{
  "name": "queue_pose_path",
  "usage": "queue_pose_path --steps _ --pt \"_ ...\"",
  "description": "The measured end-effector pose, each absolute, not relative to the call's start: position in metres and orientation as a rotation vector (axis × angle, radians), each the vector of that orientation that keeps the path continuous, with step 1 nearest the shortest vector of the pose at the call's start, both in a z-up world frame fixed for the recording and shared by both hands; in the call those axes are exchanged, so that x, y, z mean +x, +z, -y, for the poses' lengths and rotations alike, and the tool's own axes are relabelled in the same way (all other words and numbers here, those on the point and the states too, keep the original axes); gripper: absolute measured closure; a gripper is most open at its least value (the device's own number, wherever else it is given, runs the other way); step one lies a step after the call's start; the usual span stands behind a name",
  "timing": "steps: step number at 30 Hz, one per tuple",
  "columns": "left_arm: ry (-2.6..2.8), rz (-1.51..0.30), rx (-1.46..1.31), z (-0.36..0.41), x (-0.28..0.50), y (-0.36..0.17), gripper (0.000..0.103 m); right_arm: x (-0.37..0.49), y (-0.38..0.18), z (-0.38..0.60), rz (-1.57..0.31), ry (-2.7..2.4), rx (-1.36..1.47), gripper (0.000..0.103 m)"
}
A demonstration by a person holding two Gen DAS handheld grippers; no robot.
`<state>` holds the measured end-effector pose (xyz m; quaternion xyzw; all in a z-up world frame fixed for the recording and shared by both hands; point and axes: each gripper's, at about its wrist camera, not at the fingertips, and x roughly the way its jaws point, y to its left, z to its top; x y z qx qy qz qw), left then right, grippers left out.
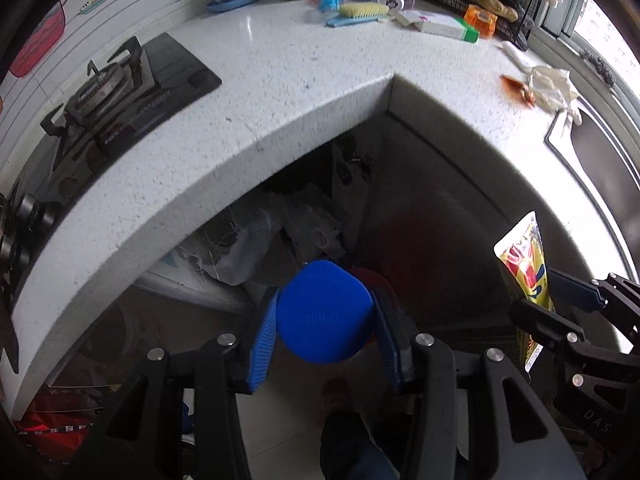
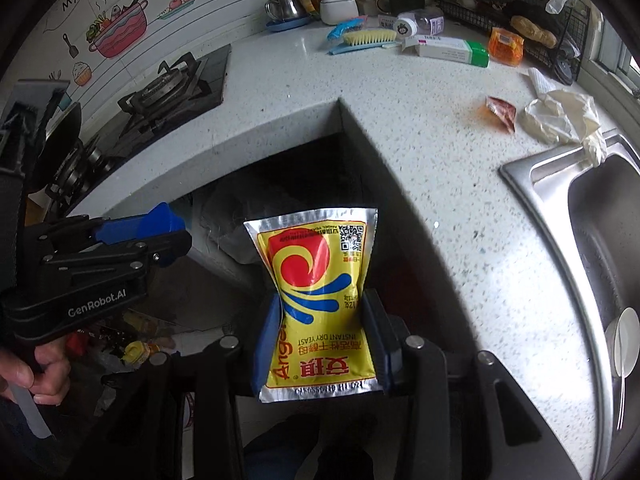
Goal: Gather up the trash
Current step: 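Carry the blue cap and yellow sachet down over the red bin with both grippers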
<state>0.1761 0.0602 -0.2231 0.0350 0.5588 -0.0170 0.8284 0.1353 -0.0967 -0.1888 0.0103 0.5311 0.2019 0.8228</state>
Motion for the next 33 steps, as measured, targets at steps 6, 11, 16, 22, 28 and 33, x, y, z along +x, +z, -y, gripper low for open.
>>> queue_pose_path --steps 6,11,16,22,28,33 --pt "-0.095 -1.257 0.086 -0.070 0.181 -0.302 0.060 0.132 -0.260 0.080 -1.198 0.401 0.051 0.065" --pt "-0.138 -1.312 0.135 -0.065 0.189 -0.375 0.060 0.135 -0.324 0.076 -1.221 0.362 0.070 0.065" --pt "-0.171 -1.322 0.131 -0.062 0.207 -0.436 0.060 0.143 -0.381 0.079 -1.234 0.324 0.071 0.065" --pt "-0.231 -1.313 0.180 -0.048 0.224 -0.480 0.060 0.157 -0.426 0.087 -1.258 0.282 0.102 0.065" --pt "-0.279 -1.295 0.196 -0.036 0.236 -0.495 0.059 0.165 -0.443 0.086 -1.269 0.265 0.118 0.065" --pt "-0.255 -1.302 0.239 -0.032 0.240 -0.497 0.026 0.163 -0.445 0.087 -1.275 0.251 0.108 0.064"
